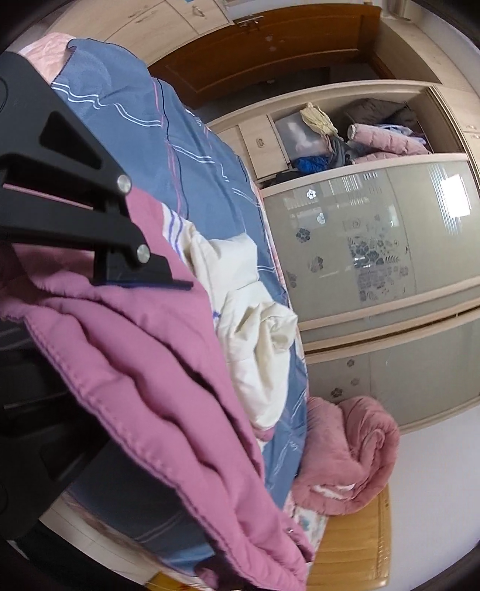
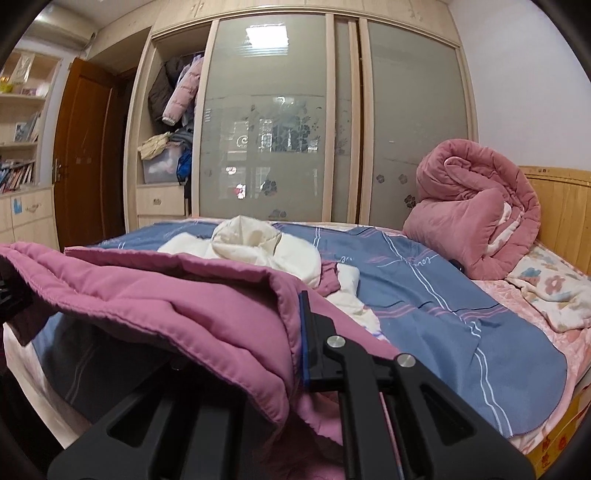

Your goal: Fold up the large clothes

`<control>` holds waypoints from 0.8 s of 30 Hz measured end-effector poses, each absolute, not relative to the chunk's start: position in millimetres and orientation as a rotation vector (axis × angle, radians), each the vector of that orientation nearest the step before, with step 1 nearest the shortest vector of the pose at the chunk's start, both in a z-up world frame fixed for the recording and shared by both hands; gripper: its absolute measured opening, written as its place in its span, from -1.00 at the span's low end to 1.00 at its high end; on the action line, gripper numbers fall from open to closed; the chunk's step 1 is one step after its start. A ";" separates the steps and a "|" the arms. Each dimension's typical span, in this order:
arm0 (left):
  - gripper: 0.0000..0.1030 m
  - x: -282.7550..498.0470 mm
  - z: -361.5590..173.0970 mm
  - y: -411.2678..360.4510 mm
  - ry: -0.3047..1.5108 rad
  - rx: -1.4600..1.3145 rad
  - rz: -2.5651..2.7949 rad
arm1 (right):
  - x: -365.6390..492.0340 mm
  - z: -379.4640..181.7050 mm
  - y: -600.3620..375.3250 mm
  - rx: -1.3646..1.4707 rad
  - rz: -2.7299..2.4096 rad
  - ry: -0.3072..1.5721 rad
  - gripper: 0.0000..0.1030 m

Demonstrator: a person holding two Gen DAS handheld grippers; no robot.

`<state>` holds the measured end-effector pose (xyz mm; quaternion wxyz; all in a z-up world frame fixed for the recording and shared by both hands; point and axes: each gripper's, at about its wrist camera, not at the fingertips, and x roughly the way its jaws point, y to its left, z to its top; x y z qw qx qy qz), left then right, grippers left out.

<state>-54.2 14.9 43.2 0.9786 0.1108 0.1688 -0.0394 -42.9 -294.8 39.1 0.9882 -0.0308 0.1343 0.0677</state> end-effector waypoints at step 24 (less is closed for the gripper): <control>-0.87 38.4 111.7 12.0 0.253 0.220 -0.072 | 44.2 108.7 -286.7 -0.127 0.098 0.191 -0.86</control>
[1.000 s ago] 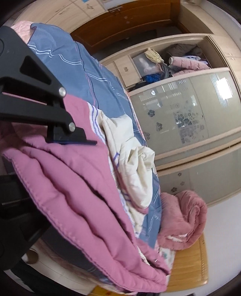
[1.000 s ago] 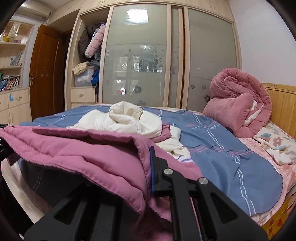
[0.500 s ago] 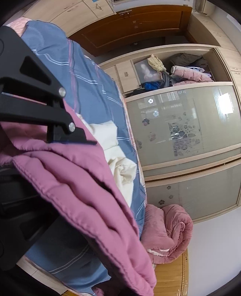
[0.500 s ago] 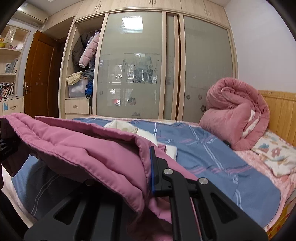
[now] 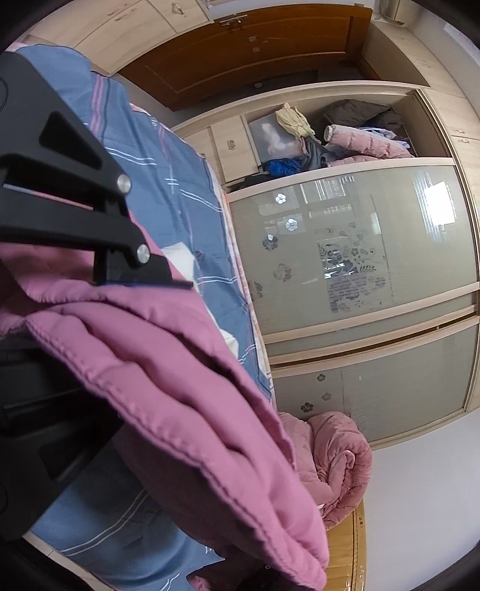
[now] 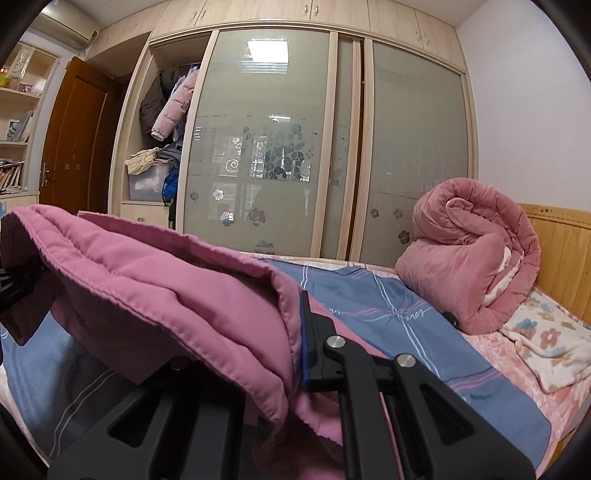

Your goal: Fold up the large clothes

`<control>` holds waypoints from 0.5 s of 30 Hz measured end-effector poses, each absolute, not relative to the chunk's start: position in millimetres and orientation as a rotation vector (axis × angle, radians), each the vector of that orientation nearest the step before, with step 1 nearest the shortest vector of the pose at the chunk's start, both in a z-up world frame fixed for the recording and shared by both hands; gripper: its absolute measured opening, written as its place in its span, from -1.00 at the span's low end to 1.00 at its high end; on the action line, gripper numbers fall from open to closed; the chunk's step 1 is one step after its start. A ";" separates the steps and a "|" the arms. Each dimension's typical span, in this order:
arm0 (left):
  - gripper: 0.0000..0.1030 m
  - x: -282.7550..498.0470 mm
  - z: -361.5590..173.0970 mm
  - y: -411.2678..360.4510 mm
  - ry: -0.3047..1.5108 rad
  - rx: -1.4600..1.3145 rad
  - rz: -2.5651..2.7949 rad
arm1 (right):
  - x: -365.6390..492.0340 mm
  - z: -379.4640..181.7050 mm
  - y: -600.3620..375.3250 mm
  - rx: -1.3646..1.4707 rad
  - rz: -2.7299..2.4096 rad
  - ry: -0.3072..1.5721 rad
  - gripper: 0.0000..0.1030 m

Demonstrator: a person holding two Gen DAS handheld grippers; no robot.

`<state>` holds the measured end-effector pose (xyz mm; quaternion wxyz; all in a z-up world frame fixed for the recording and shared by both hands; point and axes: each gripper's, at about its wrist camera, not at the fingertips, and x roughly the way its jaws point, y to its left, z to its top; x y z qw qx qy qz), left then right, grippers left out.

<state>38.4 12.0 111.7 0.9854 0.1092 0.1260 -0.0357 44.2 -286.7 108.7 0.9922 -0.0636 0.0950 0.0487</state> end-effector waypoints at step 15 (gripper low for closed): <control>-0.87 143.3 146.6 2.5 0.249 0.262 -0.051 | 149.6 139.0 -286.8 -0.171 0.054 0.163 -0.86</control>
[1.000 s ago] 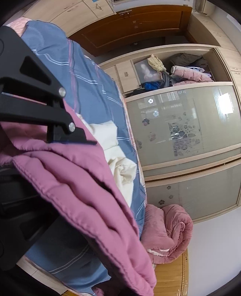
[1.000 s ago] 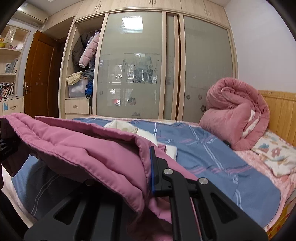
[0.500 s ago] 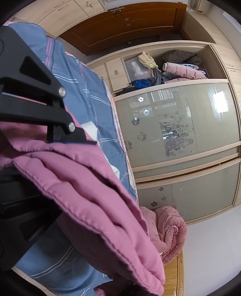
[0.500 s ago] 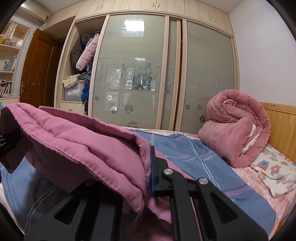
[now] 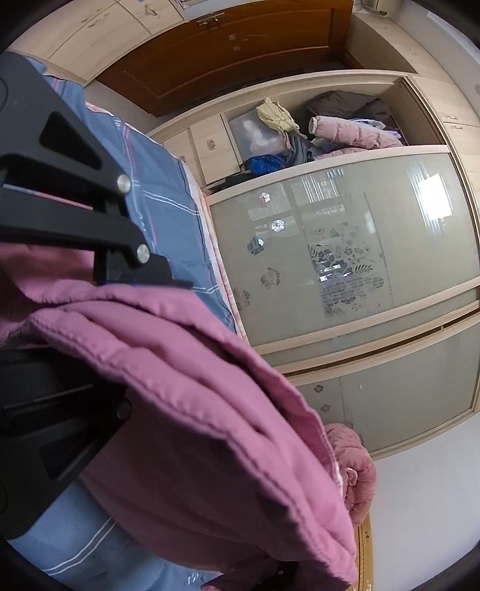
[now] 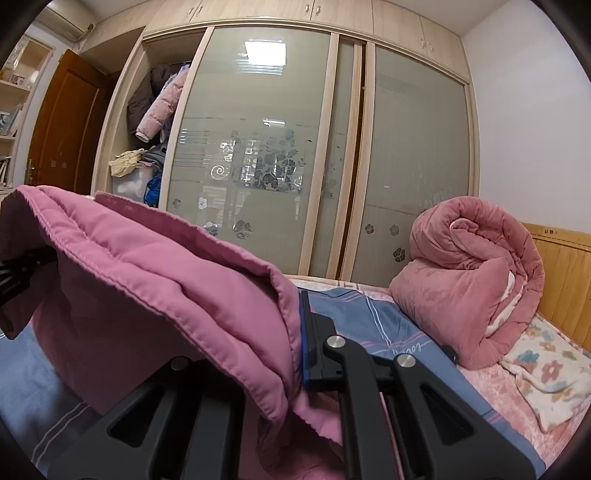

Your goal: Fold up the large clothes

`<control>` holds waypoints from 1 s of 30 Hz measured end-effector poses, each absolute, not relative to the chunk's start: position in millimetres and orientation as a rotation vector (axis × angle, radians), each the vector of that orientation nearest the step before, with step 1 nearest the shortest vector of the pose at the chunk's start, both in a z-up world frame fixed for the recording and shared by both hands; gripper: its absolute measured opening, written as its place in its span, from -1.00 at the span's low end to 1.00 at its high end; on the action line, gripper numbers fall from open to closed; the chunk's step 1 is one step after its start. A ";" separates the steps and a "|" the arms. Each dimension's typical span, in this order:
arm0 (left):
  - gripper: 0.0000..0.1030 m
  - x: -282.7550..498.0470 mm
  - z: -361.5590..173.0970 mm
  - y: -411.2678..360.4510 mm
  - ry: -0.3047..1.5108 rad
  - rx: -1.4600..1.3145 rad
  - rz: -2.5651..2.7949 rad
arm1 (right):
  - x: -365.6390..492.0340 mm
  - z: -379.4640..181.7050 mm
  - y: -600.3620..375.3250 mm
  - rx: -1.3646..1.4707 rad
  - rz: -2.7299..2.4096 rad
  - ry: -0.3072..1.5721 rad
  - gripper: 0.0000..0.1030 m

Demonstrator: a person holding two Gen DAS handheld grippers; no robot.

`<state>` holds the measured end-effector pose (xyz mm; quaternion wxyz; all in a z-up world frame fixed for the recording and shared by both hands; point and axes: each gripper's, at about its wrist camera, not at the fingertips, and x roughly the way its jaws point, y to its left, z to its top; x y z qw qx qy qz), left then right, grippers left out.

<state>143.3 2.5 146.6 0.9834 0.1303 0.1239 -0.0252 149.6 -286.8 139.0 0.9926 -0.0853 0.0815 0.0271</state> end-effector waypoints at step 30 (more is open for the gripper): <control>-0.53 384.5 34.1 -35.4 0.483 0.545 0.033 | 407.3 25.8 -281.1 -0.177 -0.013 0.488 -0.34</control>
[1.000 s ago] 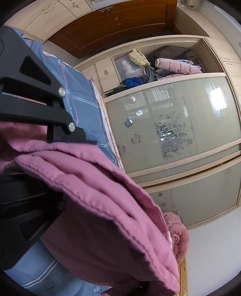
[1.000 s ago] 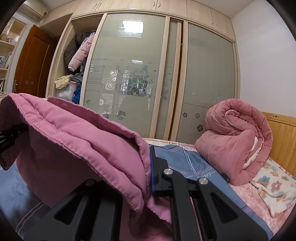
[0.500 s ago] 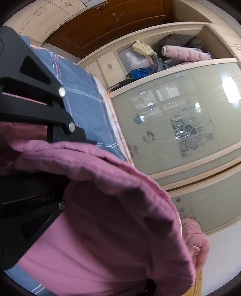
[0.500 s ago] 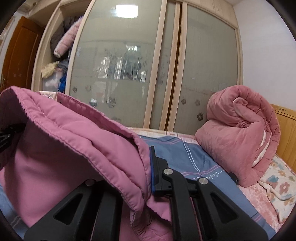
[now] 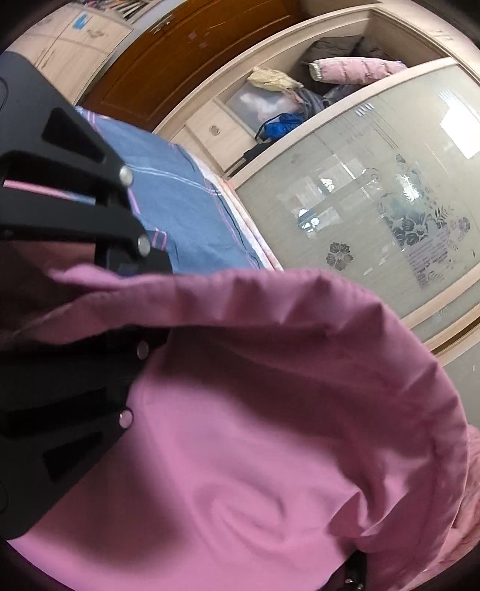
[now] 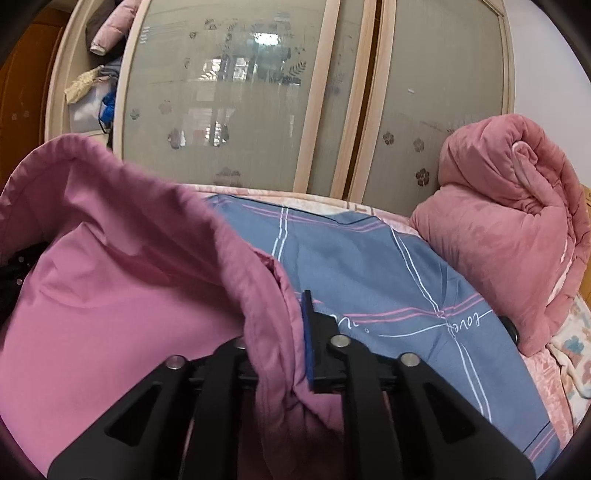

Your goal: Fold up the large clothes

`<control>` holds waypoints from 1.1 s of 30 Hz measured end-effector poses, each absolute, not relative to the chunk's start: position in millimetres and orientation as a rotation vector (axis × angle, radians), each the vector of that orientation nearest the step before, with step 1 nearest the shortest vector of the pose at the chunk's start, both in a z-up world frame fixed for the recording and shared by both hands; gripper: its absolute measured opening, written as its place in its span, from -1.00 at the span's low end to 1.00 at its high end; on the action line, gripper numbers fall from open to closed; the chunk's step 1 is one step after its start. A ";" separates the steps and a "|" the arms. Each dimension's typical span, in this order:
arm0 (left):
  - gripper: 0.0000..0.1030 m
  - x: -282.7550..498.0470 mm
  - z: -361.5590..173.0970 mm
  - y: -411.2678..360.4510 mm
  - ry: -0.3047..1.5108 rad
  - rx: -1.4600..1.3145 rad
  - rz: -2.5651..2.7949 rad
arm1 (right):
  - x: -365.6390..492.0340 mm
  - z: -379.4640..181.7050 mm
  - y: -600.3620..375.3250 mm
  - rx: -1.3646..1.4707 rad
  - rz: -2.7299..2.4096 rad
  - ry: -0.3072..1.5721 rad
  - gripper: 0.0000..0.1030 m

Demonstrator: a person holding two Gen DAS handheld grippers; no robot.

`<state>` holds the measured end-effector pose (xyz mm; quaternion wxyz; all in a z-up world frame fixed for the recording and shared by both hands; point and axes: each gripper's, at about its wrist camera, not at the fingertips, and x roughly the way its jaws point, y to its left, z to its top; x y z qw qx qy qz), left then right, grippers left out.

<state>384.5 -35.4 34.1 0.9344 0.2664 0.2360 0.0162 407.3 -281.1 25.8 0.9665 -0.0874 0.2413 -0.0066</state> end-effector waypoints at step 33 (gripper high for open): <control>0.96 353.8 128.1 -6.3 0.405 0.176 0.053 | 380.8 69.3 -268.8 0.133 -0.011 0.385 0.97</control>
